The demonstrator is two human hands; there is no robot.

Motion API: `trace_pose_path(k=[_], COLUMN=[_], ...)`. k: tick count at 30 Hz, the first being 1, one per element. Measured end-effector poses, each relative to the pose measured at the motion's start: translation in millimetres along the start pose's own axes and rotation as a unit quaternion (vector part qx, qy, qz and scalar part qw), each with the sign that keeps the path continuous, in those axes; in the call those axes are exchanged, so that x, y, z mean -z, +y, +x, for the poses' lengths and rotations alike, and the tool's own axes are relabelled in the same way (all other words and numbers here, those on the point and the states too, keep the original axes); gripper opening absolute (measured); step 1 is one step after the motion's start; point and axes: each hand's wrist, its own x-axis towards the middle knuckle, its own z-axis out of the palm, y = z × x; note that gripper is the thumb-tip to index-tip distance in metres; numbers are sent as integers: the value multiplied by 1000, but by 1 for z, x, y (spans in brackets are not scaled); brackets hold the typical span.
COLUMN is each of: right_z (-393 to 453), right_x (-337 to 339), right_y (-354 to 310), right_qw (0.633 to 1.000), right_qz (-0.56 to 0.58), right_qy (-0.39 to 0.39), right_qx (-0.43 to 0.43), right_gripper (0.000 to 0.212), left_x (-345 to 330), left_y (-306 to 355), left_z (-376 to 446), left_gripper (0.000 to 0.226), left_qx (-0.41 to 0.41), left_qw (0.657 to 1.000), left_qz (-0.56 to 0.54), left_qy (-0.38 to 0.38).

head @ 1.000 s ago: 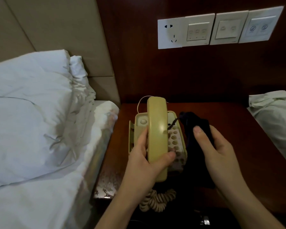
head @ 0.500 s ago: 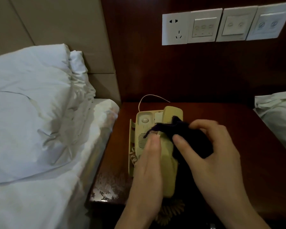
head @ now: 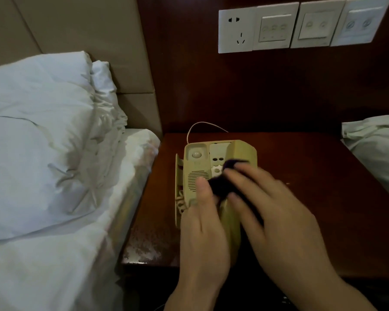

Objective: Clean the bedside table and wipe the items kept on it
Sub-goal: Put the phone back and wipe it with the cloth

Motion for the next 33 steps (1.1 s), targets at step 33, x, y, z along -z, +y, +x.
trace_pose_path(k=[33], right_z=[25], right_x=[-2], right_y=[22], right_qw=[957], right_qz=[234], right_qy=[56], right_qx=[-160], right_gripper=[43], left_x=[18], left_y=[5], left_z=[-9], left_gripper=[62], left_qx=[-34], left_qw=[998], left_qz=[8], left_qy=[-61])
